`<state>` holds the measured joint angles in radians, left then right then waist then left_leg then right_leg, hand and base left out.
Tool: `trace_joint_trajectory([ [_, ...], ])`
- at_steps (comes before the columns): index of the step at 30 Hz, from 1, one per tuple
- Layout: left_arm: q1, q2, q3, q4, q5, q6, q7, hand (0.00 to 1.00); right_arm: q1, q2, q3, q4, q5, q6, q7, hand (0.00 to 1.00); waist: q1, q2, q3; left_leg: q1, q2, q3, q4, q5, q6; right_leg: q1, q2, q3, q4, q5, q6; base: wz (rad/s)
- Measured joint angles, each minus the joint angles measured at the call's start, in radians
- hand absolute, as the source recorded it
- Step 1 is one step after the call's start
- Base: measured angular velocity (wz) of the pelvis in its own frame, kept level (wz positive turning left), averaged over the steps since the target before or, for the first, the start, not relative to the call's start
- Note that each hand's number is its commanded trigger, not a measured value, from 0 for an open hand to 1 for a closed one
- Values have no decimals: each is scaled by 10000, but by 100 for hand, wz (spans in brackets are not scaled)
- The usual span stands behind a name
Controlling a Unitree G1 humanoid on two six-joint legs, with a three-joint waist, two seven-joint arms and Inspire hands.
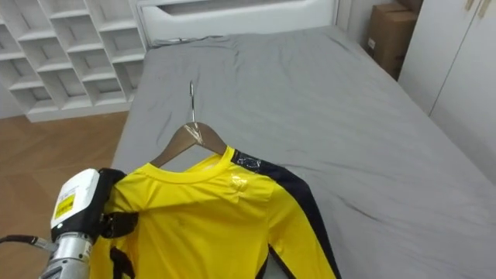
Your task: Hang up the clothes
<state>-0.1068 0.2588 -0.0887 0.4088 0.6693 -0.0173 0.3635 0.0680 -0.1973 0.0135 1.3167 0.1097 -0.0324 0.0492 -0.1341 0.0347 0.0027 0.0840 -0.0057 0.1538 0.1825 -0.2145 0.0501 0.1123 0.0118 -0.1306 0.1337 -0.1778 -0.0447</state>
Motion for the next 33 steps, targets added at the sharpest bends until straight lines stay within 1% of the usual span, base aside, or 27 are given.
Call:
trace_joint_trajectory([
  [6, 12, 1, 18, -180, -5, 0, 16, 100, 137, 4, -77, 6, -69, 32, -16, 0, 2, -28, 13, 164, -21, -16, -97, 0, 0, 117, -17, 3, -1, -7, 12, 0],
  [13, 62, 1, 76, -299, -10, 0, 34, 100, 216, 2, -164, 21, -392, 250, -30, 0, -7, -37, 12, 177, -46, -17, -84, 2, 4, 129, -38, 12, 6, -12, 21, 0],
  [16, 156, 3, 78, -363, 7, 1, 197, 100, 282, 3, -180, 50, -501, 313, -106, 0, 16, -28, 6, 193, -47, -7, -74, 2, 4, 140, -39, 26, 8, -12, 22, 0],
  [21, 158, 30, 85, -367, -13, 0, 407, 100, 194, -17, -284, 393, -1159, 345, -685, 0, 47, -23, 7, 291, -52, -2, -109, 1, 4, 144, -35, 62, 8, -16, 26, 0],
  [24, 158, 40, 86, -370, -3, 0, 819, 100, 194, -59, -402, 392, -1559, 470, -1100, 0, 42, -14, 1, 307, -60, 1, -123, 1, 5, 144, -30, 99, 15, -22, 34, 0],
  [27, 158, 52, 99, -370, 0, 1, 1097, 100, 189, -68, -785, 366, -1996, 568, -1510, 0, 49, -1, -16, 338, -60, 26, -128, 1, 5, 164, -22, 137, 27, -22, 37, 0],
  [30, 158, 164, 99, -374, -27, 47, 1133, 100, 63, -70, -795, 325, -2375, 635, -2075, 0, 48, 3, -24, 355, -55, 68, -127, 2, 7, 168, -18, 159, 69, -22, 37, -4],
  [33, 159, 265, 99, -483, -91, 116, 1133, 100, -113, -118, -1006, 243, -2777, 707, -2681, 0, 37, -10, -25, 399, -65, 87, -128, 2, 7, 177, -6, 177, 78, -22, 36, 0],
])
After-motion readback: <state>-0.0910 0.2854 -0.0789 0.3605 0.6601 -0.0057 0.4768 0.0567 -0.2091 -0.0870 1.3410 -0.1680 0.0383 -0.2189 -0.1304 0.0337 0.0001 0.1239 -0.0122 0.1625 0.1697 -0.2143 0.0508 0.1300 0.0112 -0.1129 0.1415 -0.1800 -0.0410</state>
